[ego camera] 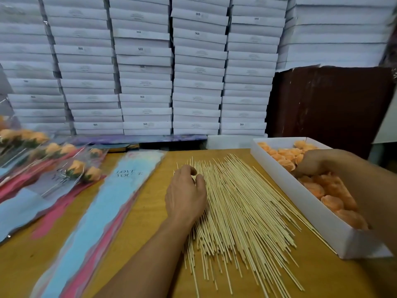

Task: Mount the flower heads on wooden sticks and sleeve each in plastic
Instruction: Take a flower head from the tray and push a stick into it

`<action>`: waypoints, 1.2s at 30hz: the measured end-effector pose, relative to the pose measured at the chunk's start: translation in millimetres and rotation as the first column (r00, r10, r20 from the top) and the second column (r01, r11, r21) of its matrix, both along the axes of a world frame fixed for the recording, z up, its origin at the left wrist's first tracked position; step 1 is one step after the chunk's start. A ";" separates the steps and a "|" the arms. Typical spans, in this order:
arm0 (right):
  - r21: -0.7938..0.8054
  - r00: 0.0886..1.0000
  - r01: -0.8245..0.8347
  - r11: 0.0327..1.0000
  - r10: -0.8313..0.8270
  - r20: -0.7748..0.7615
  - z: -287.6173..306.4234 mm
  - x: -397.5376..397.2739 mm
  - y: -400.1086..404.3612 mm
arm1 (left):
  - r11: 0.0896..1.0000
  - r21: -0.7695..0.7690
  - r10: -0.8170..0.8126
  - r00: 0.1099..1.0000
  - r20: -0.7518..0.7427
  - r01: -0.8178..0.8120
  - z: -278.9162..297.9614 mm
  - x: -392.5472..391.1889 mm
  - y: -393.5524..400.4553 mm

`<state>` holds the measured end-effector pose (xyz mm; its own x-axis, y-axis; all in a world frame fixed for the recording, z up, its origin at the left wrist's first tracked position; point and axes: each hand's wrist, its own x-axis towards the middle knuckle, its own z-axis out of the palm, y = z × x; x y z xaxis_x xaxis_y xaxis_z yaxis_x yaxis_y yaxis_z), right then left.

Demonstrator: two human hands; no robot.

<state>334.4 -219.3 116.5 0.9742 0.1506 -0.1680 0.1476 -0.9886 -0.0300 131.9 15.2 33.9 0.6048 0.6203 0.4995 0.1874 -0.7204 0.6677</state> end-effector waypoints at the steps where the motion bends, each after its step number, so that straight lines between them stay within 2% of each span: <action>1: -0.008 0.999 0.005 1.000 -0.005 -0.037 -0.3 1.4 -3.4 | 1.000 -0.001 -0.001 1.000 -0.001 0.001 -0.1 0.0 0.2; 4: 0.017 0.997 0.025 1.000 -0.024 -0.072 -4.0 6.7 -8.7 | 1.000 0.000 -0.005 1.000 -0.005 0.005 0.6 -0.1 0.6; 12: -0.056 0.993 -0.086 0.995 0.081 -0.081 3.2 -0.1 -3.2 | 1.000 -0.007 -0.010 1.000 -0.005 0.010 0.7 -0.8 0.9; 18: -0.017 0.993 -0.116 0.993 0.117 0.027 -2.8 -0.6 -1.2 | 1.000 -0.009 -0.013 1.000 -0.007 0.013 0.7 -0.8 1.2; 24: 0.127 0.995 -0.032 0.991 0.020 0.093 0.4 8.7 -13.6 | 1.000 -0.017 -0.019 1.000 -0.008 0.019 0.1 -0.6 1.5; 28: 0.120 0.994 0.021 0.993 -0.034 0.107 1.6 7.8 -17.1 | 0.999 -0.020 -0.032 0.999 -0.010 0.032 -0.7 -0.2 1.6; 32: 0.131 0.992 0.000 0.991 -0.016 0.122 5.1 6.9 -17.1 | 0.999 -0.020 -0.038 0.999 -0.001 0.038 -1.1 -0.5 2.3; 36: 0.200 0.963 -0.027 0.979 -0.028 0.267 15.3 -0.2 -11.8 | 0.999 -0.015 -0.043 0.999 -0.003 0.043 0.7 -1.6 -0.1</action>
<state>334.2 -231.1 131.9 0.9793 0.1534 0.1321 0.1766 -0.9664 -0.1866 130.3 15.1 34.5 0.6325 0.6010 0.4886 0.1586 -0.7179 0.6778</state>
